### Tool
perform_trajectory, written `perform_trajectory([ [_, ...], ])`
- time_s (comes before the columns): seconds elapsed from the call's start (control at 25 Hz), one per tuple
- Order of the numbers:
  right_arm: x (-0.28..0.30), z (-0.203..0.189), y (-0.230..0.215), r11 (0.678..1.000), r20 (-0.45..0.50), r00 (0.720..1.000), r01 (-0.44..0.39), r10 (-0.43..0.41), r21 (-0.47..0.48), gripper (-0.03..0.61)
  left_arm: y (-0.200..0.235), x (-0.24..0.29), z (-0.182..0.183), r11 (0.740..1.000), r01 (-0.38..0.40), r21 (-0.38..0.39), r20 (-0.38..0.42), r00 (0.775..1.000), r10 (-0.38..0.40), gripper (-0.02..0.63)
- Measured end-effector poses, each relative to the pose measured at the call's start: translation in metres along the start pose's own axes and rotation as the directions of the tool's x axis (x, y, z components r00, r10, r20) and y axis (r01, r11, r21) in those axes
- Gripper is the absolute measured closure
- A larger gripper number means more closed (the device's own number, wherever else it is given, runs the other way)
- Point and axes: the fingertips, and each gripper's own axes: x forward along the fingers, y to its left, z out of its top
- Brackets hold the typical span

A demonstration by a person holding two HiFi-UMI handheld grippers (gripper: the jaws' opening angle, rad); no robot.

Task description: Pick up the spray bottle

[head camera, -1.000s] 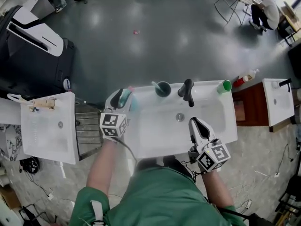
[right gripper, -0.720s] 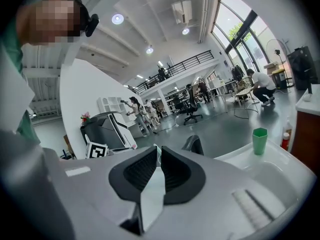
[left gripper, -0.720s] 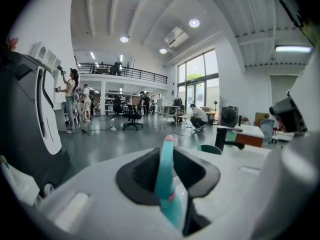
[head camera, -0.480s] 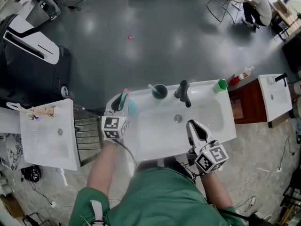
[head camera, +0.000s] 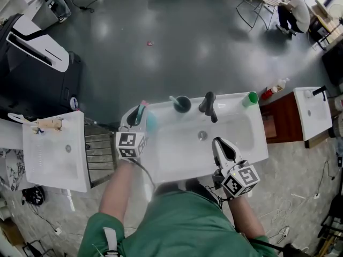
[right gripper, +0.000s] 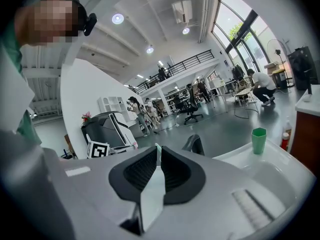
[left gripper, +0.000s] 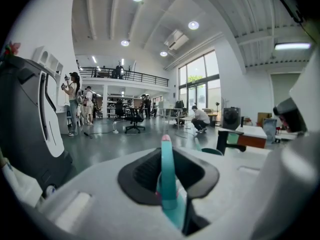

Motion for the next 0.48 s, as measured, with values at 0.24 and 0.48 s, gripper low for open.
perform_trajectory([
  [0.24, 0.001, 0.004, 0.005, 1.000, 0.003, 1.000, -0.026, 0.026, -0.012, 0.566, 0.001, -0.012, 0.010, 1.000, -0.028, -0.004, 0.003, 1.000, 0.028, 0.551],
  [0.48, 0.007, 0.011, 0.012, 0.998, 0.006, 0.998, -0.057, 0.057, -0.030, 0.566, 0.001, -0.028, 0.032, 0.999, -0.047, -0.018, 0.029, 0.998, 0.048, 0.551],
])
